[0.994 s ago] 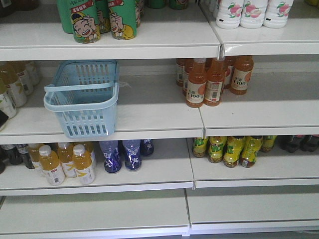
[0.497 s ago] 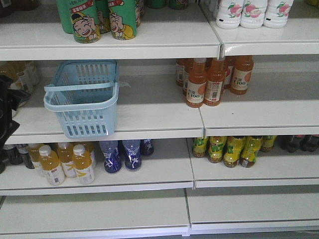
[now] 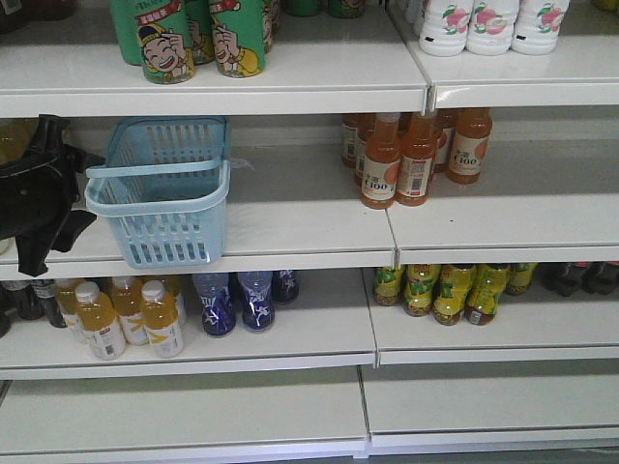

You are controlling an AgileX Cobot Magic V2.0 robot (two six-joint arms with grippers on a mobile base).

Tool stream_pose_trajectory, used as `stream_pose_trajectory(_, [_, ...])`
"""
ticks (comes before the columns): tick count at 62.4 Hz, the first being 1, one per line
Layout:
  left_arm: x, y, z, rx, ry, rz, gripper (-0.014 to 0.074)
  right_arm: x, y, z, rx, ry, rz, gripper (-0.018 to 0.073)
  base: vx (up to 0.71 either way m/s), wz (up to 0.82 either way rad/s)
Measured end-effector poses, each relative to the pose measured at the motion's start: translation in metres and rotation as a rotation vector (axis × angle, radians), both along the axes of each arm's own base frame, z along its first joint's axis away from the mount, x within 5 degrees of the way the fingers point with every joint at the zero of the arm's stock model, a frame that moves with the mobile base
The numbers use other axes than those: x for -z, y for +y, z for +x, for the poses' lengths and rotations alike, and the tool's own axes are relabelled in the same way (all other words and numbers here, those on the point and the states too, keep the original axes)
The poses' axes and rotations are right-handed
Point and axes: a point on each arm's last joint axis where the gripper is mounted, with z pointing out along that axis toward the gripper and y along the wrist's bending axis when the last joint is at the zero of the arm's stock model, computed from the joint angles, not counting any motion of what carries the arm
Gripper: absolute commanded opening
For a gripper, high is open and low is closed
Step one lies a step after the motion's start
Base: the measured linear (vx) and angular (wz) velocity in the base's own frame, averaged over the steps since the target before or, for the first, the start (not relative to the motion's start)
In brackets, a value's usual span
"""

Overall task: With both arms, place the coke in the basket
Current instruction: 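Reach the left gripper toward the light-blue basket's handle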

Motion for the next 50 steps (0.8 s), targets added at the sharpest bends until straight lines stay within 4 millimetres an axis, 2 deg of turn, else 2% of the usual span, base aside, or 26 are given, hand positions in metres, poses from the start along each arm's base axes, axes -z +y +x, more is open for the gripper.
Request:
stream_pose_trajectory(24, [0.001,-0.004,0.047,-0.003,-0.015,-0.055,0.0505,0.0,0.0,0.0,0.0,0.0,0.0,-0.001,0.0,0.0])
stream_pose_trajectory(50, [0.018,-0.006,0.063,-0.02,0.025,-0.097,0.0505,0.0,0.0,0.0,0.0,0.0,0.0,-0.001,0.0,0.0])
